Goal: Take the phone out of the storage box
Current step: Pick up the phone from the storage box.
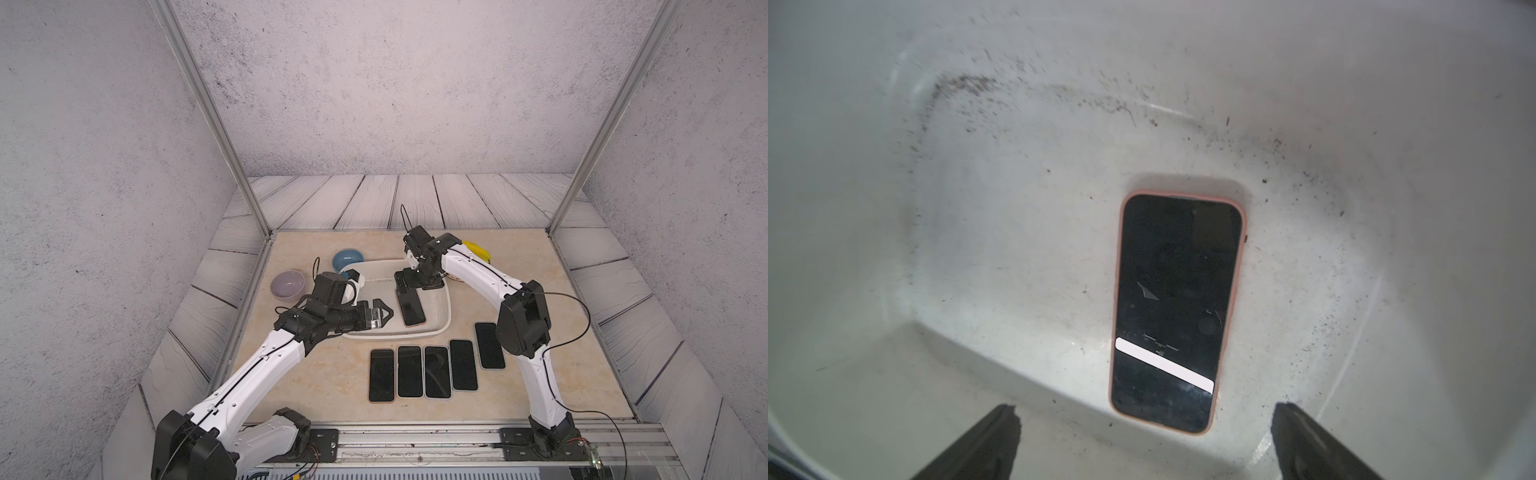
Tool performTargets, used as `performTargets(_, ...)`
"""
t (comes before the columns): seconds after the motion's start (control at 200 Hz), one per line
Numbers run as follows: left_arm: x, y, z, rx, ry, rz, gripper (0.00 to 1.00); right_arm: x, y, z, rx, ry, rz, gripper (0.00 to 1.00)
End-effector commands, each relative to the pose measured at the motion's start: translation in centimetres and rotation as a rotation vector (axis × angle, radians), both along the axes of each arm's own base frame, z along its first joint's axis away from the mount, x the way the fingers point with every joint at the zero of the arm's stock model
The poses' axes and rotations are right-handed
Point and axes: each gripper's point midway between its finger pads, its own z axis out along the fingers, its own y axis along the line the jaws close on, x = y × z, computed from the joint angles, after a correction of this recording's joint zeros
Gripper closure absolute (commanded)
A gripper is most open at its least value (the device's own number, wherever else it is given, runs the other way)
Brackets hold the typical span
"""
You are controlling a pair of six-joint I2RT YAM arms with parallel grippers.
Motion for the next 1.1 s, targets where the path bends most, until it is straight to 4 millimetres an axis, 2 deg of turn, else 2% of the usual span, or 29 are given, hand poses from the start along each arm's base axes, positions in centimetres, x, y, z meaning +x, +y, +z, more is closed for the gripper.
performTargets(0.0, -0.2, 0.8, 0.5, 0.018, -0.026, 0.009, 0.01, -1.2, -1.5, -3.3, -0.087, 0.068, 0.019, 0.0)
performTargets(0.115, -0.6, 1.1, 0.1, 0.026, -0.018, 0.012, 0.02, -1.2, -1.2, -4.6, -0.084, 0.083, 0.032, 0.0)
performTargets(0.365, -1.0, 1.9, -0.4, 0.044, -0.001, 0.015, 0.01, -1.1, -0.3, -6.0, -0.082, 0.099, 0.06, 0.0)
performTargets(0.681, -1.5, 3.0, -1.2, 0.063, 0.025, 0.036, 0.01, -1.4, 0.0, -8.8, -0.165, 0.122, 0.089, 0.01)
performTargets(0.906, -1.7, 3.3, -1.5, 0.069, 0.031, 0.039, 0.01, -1.4, 0.6, -9.8, -0.168, 0.129, 0.091, 0.0)
performTargets(1.006, -1.6, 3.3, -1.3, 0.074, 0.028, 0.037, 0.01, -1.5, 0.3, -10.6, -0.201, 0.142, 0.098, 0.04)
performTargets(1.091, -1.6, 3.4, -1.3, 0.081, 0.026, 0.038, 0.01, -1.6, 0.0, -11.2, -0.243, 0.141, 0.118, 0.11)
